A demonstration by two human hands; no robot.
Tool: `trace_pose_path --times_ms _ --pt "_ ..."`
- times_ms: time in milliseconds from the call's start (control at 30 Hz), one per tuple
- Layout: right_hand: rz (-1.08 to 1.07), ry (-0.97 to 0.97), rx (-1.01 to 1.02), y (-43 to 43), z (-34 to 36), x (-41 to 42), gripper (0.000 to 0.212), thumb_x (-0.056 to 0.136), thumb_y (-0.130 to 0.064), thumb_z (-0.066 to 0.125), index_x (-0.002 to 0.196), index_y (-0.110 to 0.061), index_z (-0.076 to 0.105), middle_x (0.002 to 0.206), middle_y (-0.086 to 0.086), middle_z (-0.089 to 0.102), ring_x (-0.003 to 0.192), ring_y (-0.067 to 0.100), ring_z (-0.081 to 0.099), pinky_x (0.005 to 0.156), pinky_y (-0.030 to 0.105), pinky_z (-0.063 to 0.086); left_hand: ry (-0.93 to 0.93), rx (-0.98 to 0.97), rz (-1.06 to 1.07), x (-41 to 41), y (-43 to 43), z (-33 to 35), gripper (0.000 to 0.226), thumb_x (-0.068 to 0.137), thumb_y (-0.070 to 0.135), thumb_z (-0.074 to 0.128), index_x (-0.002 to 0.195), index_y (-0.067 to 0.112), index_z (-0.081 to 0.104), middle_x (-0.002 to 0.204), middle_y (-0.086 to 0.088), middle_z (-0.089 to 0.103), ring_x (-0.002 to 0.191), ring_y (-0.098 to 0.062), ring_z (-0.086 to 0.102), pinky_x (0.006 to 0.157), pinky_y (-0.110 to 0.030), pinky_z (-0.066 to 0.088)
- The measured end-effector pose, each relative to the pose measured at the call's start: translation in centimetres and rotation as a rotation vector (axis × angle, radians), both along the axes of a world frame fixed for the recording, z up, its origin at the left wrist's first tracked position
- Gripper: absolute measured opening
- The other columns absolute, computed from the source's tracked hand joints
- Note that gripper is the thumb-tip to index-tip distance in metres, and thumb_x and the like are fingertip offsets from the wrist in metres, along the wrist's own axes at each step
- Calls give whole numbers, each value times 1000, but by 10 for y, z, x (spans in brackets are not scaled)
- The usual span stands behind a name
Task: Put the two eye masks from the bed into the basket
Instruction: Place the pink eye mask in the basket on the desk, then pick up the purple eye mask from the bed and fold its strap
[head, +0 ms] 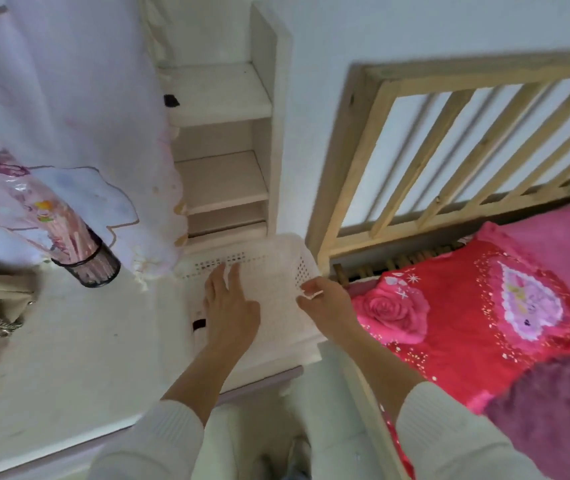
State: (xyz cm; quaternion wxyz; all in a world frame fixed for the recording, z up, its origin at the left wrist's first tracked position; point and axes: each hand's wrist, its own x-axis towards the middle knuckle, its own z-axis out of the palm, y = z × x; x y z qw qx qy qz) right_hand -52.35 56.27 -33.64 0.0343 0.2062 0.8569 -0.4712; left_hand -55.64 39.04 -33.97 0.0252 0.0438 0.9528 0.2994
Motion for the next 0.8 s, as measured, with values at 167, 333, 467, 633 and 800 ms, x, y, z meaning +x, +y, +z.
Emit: trace_pose_path --times_ms 167,333,467,633,800 --pt "-277 -24 99 103 16 90 16 82 -13 64 98 -13 66 92 1 69 84 18 65 72 25 50 1 102 -352 34 133 8 50 88 17 55 136 13 41 143 -11 45 134 -28 36 114 -40 30" --pt "-600 -101 141 205 10 208 20 78 -16 67 96 -9 68 85 -1 63 83 18 60 74 24 44 -96 35 -765 118 253 -14 57 86 17 58 139 10 37 144 -12 43 137 -29 32 115 -42 30" --pt "-787 -169 105 276 -5 293 15 73 -18 67 87 -11 70 80 6 68 79 24 63 64 27 40 -119 -60 -975 179 344 -31 55 85 16 54 138 10 37 141 -12 43 135 -28 32 115 -39 27" --pt "-881 -254 66 371 -29 376 23 75 -20 66 96 -13 71 98 11 74 93 28 66 78 32 50 -141 -208 -1125 243 458 -44 55 85 21 50 138 11 37 140 -9 45 132 -27 35 113 -32 21" --pt "-923 -304 26 463 -47 415 4 73 -19 62 75 -22 61 89 4 67 85 25 63 77 36 51 -196 -235 -1151 272 551 -55 57 84 20 53 138 11 38 140 -11 43 133 -28 33 112 -33 26"
